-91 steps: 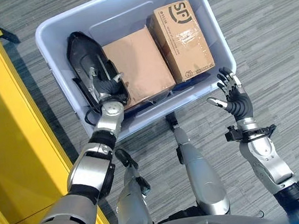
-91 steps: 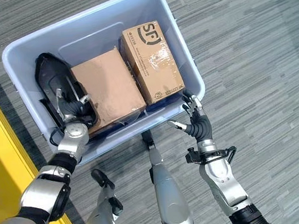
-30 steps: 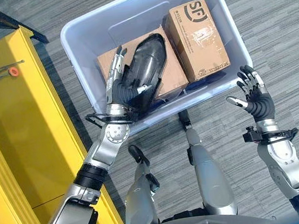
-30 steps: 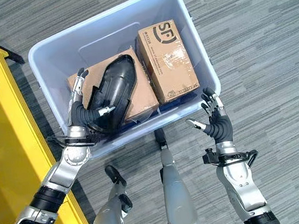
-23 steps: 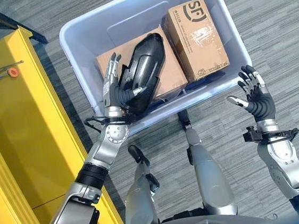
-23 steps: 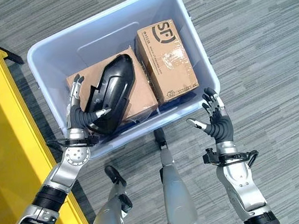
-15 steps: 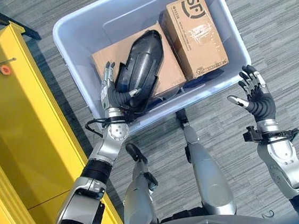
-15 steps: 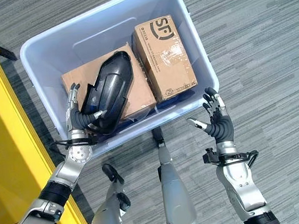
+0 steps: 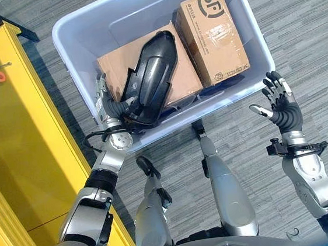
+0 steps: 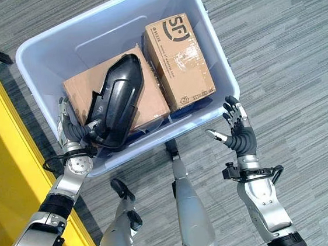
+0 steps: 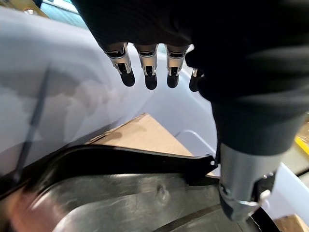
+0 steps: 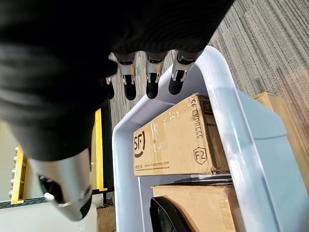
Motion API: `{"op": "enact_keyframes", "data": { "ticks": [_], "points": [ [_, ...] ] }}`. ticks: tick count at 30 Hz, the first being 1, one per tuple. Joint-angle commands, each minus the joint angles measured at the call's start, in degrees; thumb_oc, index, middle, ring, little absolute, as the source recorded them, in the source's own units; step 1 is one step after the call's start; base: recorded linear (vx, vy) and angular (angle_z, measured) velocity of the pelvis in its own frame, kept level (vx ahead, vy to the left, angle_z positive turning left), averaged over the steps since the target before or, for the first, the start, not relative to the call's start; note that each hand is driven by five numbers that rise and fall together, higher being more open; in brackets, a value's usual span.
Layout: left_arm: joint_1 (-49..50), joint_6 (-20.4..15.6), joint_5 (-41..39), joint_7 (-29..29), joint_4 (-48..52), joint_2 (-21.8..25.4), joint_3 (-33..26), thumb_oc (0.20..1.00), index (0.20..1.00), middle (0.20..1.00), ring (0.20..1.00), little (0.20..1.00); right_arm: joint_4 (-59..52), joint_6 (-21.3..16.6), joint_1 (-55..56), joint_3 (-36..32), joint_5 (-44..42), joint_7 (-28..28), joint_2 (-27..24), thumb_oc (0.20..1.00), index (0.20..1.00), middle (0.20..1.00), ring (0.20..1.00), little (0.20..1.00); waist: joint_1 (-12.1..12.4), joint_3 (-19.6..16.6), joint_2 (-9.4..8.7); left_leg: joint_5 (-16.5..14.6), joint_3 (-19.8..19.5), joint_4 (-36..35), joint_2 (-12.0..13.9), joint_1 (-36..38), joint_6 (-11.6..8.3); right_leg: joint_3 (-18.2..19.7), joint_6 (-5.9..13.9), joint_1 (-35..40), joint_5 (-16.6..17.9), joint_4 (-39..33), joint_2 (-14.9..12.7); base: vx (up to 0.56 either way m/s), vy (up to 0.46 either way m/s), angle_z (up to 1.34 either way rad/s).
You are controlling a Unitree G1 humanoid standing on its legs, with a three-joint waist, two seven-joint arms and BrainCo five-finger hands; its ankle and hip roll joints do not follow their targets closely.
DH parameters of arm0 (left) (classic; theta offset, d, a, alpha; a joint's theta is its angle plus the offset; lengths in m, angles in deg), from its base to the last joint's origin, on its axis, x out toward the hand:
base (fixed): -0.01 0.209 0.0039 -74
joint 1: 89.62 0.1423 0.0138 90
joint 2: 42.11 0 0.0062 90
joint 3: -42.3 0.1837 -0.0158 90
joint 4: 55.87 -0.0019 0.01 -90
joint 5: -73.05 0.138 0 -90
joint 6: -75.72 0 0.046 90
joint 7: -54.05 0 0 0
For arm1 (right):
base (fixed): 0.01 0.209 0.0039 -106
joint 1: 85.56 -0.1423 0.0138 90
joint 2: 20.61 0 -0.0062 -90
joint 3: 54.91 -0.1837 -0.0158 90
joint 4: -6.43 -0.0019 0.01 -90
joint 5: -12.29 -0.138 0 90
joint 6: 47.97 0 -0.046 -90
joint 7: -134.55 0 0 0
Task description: Move parts from the plastic box to the shelf.
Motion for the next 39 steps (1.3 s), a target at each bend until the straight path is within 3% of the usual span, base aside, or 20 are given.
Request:
{"op": "enact_keyframes", "data": {
  "ticks": [1,4,17,19,20,30,39],
  "points": [
    [-2.17,-2.84,-6.68,0.59,-3.13,1.64,-1.99,1.000,1.000,1.000,1.000,1.000,-2.62,-3.61,0.93,-0.48,-0.81,-0.93,-0.64,1.000,1.000,1.000,1.000,1.000,-0.73,-1.70,-3.43,0.26,-5.83,7.21,4.36,-4.27,-2.47,-2.80,5.66,3.73,-5.31,5.82,-6.40,0.00,0.000,0.00],
    [-4.17,-2.59,-9.37,-0.34,-7.22,0.88,-1.22,1.000,1.000,1.000,1.000,1.000,-2.73,-3.63,0.57,0.50,-0.88,-1.10,-0.93,1.000,1.000,1.000,1.000,1.000,-1.03,-1.52,-3.72,0.28,-6.06,7.57,4.42,-5.07,-2.47,-2.67,5.48,3.17,-5.22,5.98,-6.21,0.00,0.000,0.00],
    [-11.32,0.46,-6.34,-2.05,-21.75,-1.00,3.65,1.000,1.000,1.000,1.000,1.000,-3.24,-4.60,0.68,2.00,-1.56,-0.43,-2.87,1.000,1.000,1.000,1.000,1.000,-2.38,-1.85,-4.49,-0.03,-6.88,9.06,4.62,-7.94,-2.53,-1.89,5.28,0.96,-5.10,6.42,-5.87,0.00,-0.002,0.00],
    [-12.06,1.07,-6.08,-1.69,-23.12,-1.42,3.85,0.310,0.310,0.310,0.310,0.310,-3.44,-4.70,0.71,2.11,-1.58,-0.37,-3.09,1.000,1.000,1.000,1.000,1.000,-2.59,-2.00,-4.61,-0.17,-6.97,9.36,4.61,-8.35,-2.48,-1.78,5.25,0.70,-5.13,6.55,-5.77,0.00,0.000,0.00],
    [-12.24,1.12,-6.30,-1.71,-23.68,-1.58,3.68,0.200,0.200,0.200,0.200,0.200,-3.42,-4.73,0.77,2.16,-1.60,-0.38,-3.11,1.000,1.000,1.000,1.000,1.000,-2.69,-2.08,-4.65,-0.25,-7.05,9.48,4.64,-8.47,-2.45,-1.74,5.24,0.61,-5.10,6.56,-5.72,0.00,0.000,0.00],
    [-11.55,0.99,-6.27,-2.29,-24.25,-1.89,3.70,0.200,0.200,0.200,0.200,0.200,-3.48,-4.89,1.29,2.06,-1.39,-0.48,-3.66,1.000,1.000,1.000,1.000,1.000,-2.65,-2.57,-4.38,-0.74,-7.56,10.22,4.54,-9.18,-2.29,-1.45,5.15,0.12,-5.21,6.95,-5.66,0.00,0.000,0.01],
    [-7.48,-0.80,-8.21,-2.96,-18.55,-2.81,3.56,0.200,0.200,0.200,0.200,0.200,-2.46,-4.44,1.11,2.18,-2.02,-0.71,-3.01,1.000,1.000,1.000,1.000,1.000,-1.66,-3.33,-3.65,-0.94,-8.59,10.28,4.03,-8.31,-2.07,-1.78,4.98,1.43,-5.64,7.19,-5.92,0.00,0.000,0.00]
  ]
}}
